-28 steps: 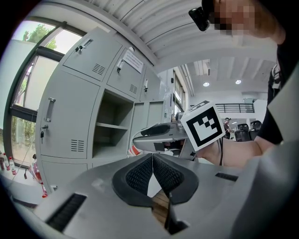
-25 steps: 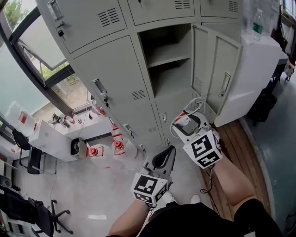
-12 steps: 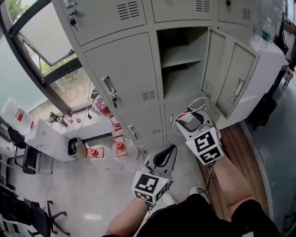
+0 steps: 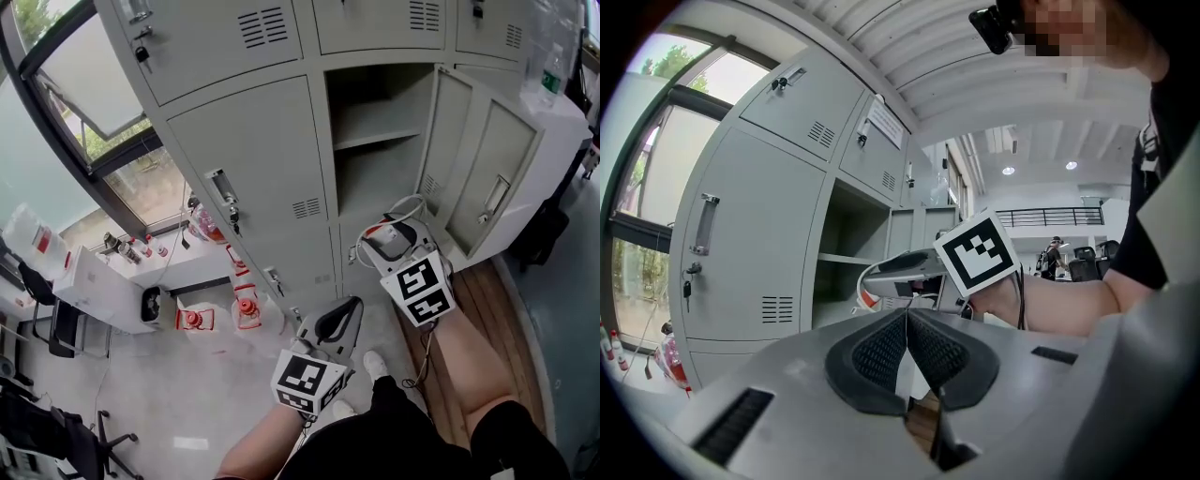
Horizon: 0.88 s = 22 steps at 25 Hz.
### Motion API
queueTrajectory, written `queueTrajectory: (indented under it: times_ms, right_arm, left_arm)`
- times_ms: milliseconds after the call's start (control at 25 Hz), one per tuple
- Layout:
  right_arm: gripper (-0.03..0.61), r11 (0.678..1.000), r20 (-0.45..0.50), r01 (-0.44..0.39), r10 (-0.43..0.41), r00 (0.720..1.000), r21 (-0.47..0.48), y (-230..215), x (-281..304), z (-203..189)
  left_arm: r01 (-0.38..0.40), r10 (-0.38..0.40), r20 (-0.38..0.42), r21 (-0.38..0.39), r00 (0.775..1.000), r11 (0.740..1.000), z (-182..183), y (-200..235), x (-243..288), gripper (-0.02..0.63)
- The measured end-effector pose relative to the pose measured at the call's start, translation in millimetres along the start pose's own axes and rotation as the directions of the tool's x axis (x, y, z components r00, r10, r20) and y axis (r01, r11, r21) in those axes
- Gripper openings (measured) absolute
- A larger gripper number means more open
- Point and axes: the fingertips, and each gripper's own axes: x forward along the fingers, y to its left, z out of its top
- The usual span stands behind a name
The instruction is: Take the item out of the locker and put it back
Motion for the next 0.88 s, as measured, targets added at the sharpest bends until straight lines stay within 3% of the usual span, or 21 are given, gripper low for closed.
queueTrajectory:
  times_ms: [880]
  right_arm:
    - [0.290, 0.997, -0.033, -0.075, 0.076, 0.997, 0.031, -87, 137, -50]
  left_arm:
    - [-0.053, 0.052, -0.028, -0.023, 0.998, 0.998, -1, 68, 130, 0.017]
